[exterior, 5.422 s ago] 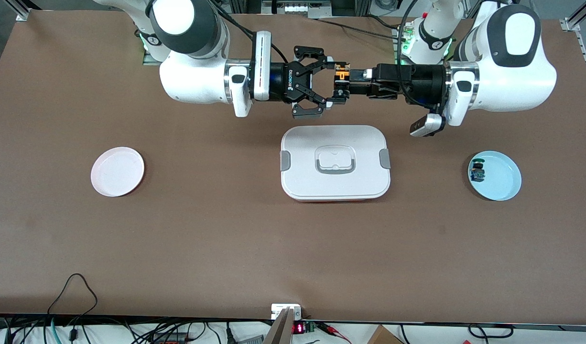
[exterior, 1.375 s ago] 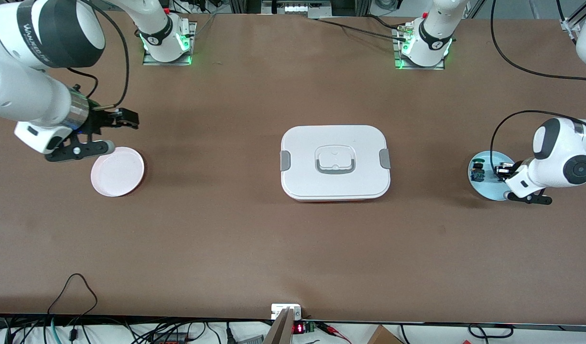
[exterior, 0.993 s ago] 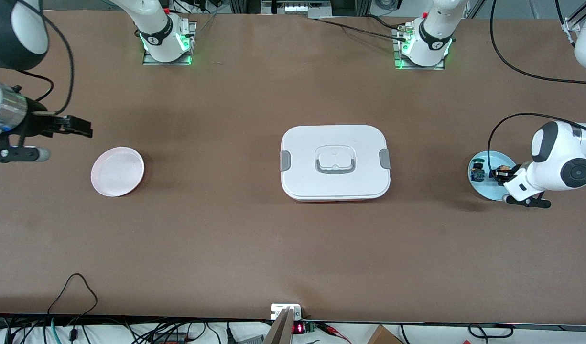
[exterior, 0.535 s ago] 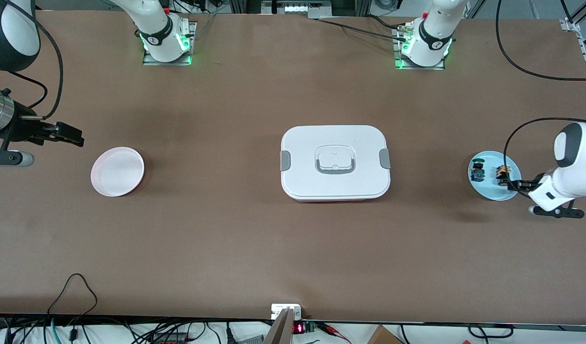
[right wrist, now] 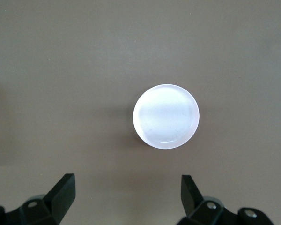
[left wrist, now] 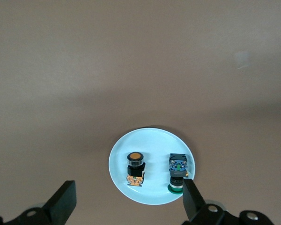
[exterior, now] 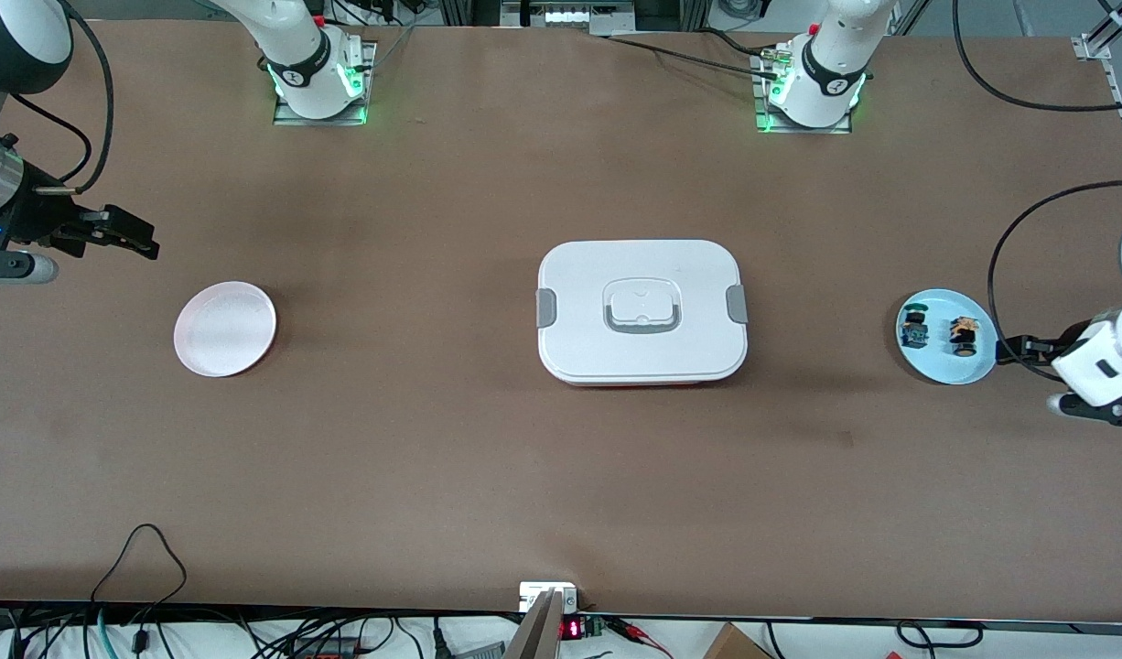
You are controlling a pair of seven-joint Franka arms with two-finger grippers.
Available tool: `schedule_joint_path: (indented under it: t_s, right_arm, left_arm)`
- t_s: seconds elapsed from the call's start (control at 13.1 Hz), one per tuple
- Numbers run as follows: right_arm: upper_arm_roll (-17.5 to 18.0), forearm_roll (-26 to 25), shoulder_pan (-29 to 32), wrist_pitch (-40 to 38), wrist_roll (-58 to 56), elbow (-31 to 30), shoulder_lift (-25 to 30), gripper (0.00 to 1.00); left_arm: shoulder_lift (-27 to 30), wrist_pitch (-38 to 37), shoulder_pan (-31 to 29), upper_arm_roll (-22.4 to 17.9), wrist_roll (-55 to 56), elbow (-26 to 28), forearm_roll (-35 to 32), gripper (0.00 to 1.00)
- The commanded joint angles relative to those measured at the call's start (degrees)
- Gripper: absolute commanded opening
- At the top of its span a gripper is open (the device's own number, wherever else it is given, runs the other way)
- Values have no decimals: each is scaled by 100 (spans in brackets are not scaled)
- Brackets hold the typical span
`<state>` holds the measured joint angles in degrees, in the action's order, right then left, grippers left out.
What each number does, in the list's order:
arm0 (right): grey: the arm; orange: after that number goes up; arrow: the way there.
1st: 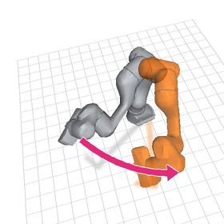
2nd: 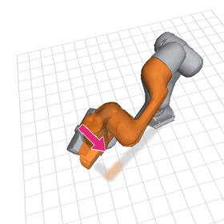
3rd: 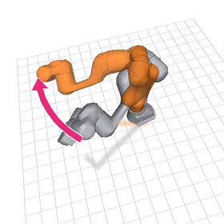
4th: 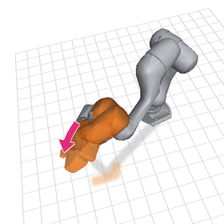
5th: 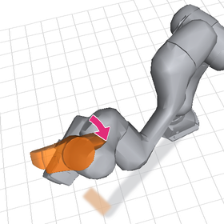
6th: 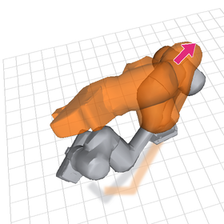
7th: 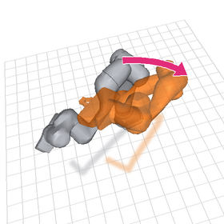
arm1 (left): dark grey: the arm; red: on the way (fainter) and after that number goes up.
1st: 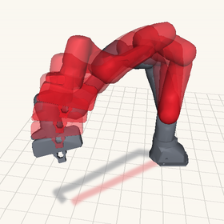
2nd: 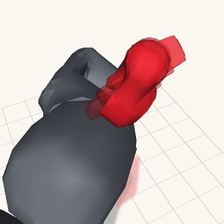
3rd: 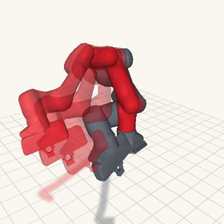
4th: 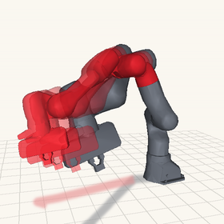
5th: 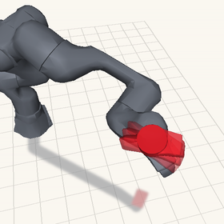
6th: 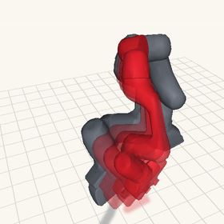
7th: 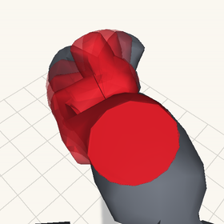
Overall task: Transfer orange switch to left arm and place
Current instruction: 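Open the left gripper and lift it off the blue plate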
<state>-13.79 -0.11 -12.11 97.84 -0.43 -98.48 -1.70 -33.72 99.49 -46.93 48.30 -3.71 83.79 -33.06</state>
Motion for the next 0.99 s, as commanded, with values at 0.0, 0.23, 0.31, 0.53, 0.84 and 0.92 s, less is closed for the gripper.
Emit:
schedule_joint_path:
  t_s: [0.0,0.23,0.31,0.53,0.84,0.92]
  right_arm:
    - [60,28,68,78,-53,-6,22,100]
    - [69,19,33,60,-88,127,-40,100]
    - [86,2,16,43,-62,136,-32,100]
    - [104,-7,24,-45,-106,250,-32,100]
    - [95,19,33,-115,-106,329,-32,100]
    - [104,19,25,-116,-106,329,-32,100]
  left_arm:
    - [-64,-262,-26,179,-200,-538,360,100]
    - [-21,-692,70,346,-183,-899,818,100]
    - [249,-720,305,312,-192,-909,845,100]
    - [944,-808,1104,32,-192,-900,854,100]
    - [1894,-1229,2711,-2668,-235,-926,2974,100]
    - [2026,-1265,3186,-3460,-445,-900,3303,100]
